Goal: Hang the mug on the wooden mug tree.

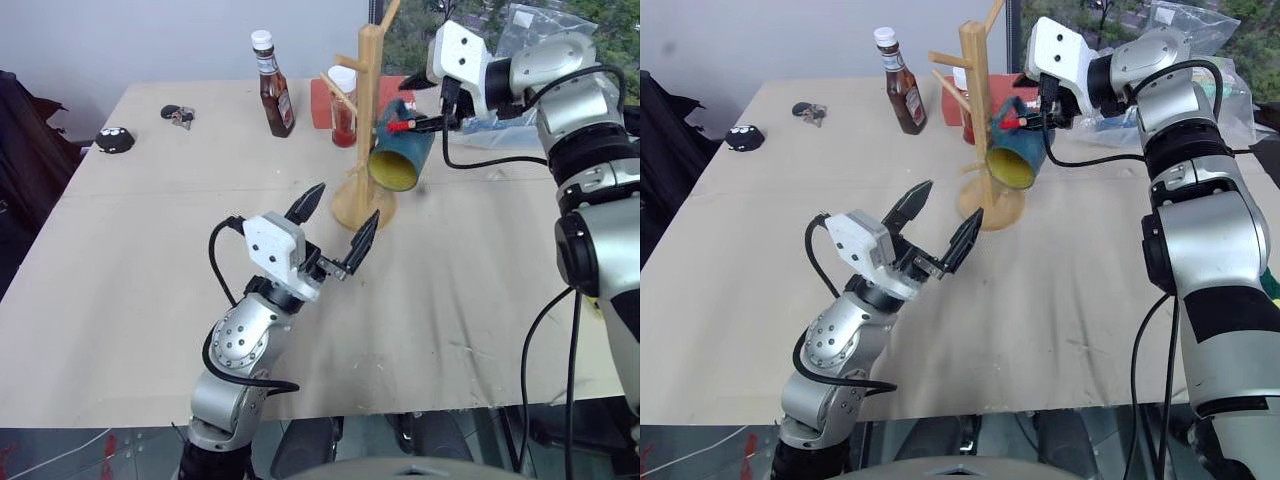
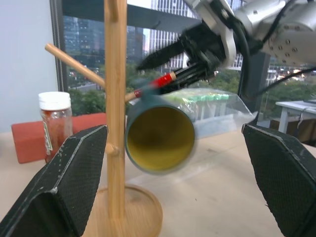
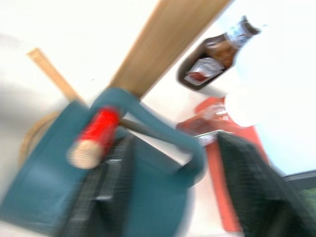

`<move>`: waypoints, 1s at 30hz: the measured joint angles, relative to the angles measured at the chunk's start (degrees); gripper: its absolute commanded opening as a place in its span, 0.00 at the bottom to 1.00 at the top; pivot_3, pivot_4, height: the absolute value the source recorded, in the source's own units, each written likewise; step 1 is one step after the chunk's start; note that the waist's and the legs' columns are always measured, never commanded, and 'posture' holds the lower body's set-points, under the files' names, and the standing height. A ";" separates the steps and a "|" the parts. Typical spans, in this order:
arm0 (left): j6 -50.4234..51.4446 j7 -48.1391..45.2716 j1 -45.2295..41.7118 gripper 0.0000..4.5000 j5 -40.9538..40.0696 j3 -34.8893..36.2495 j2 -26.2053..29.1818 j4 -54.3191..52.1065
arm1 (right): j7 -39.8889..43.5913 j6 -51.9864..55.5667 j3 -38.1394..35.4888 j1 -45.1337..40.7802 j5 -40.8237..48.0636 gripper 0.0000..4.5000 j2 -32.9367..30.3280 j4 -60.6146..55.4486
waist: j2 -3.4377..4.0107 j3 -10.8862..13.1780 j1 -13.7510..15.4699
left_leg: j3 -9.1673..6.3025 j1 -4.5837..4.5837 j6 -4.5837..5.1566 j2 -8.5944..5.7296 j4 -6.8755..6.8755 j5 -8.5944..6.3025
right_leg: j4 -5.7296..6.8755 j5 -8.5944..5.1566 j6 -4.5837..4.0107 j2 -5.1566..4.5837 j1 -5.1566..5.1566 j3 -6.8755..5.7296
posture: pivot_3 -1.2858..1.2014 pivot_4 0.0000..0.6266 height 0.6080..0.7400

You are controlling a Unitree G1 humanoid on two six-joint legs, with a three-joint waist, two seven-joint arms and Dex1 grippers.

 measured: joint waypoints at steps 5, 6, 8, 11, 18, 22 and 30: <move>-0.03 -0.44 0.23 1.00 -0.08 -0.06 0.33 0.00 | -0.29 0.35 -0.41 0.00 0.06 1.00 -1.76 -0.03 | 0.00 0.00 0.09 | 0.00 -0.01 0.00 -0.01 0.00 0.00 | 0.00 0.00 0.00 0.00 0.00 -0.01 | 0.52 0.24 1.00; -0.02 -1.02 0.39 1.00 -0.22 -0.01 0.72 0.00 | 0.14 1.44 -0.94 0.10 0.35 1.00 -2.95 -0.09 | 0.00 0.00 0.18 | -0.01 -0.02 0.00 -0.02 0.00 0.00 | 0.00 0.00 0.00 -0.01 0.00 -0.01 | 0.52 0.24 1.00; 0.01 -1.68 0.66 1.00 -0.41 0.09 1.48 0.00 | 1.61 3.50 -2.43 0.77 1.43 1.00 -4.80 -0.60 | 0.00 -0.01 0.20 | -0.01 -0.01 0.01 -0.02 0.00 0.00 | -0.01 0.00 0.00 -0.01 0.02 -0.01 | 0.52 0.24 1.00; 0.28 -2.81 1.86 1.00 -1.35 0.34 2.71 0.00 | 4.18 7.29 -4.36 3.23 3.26 1.00 -7.42 -1.51 | 0.00 -0.01 0.12 | 0.03 0.00 0.01 -0.02 0.01 0.00 | -0.01 0.00 0.00 -0.02 0.02 0.03 | 0.52 0.24 1.00; 5.32 -3.30 10.77 1.00 0.24 4.00 9.69 0.02 | 6.78 25.04 -14.94 25.52 14.87 1.00 -14.84 -21.07 | 0.04 -0.03 0.32 | -0.03 -0.04 0.03 0.03 0.02 -0.01 | 0.01 0.00 0.00 -0.06 0.01 0.00 | 0.52 0.24 1.00; 5.27 -3.05 14.93 1.00 1.66 6.00 10.70 -0.18 | 1.78 36.91 -20.59 50.20 21.68 1.00 -15.32 -45.05 | 0.04 -0.17 0.95 | -0.09 -0.10 0.04 0.04 0.03 -0.01 | 0.04 0.00 0.01 -0.14 0.01 -0.04 | 0.52 0.24 1.00; 0.13 -6.26 25.54 1.00 3.22 7.48 12.61 2.70 | -16.32 39.22 -30.31 89.27 28.48 1.00 -0.93 -79.43 | 0.31 -0.39 1.26 | 0.10 0.23 0.32 0.04 0.09 -0.15 | 0.10 0.03 0.06 0.04 0.28 0.12 | 0.52 0.24 1.00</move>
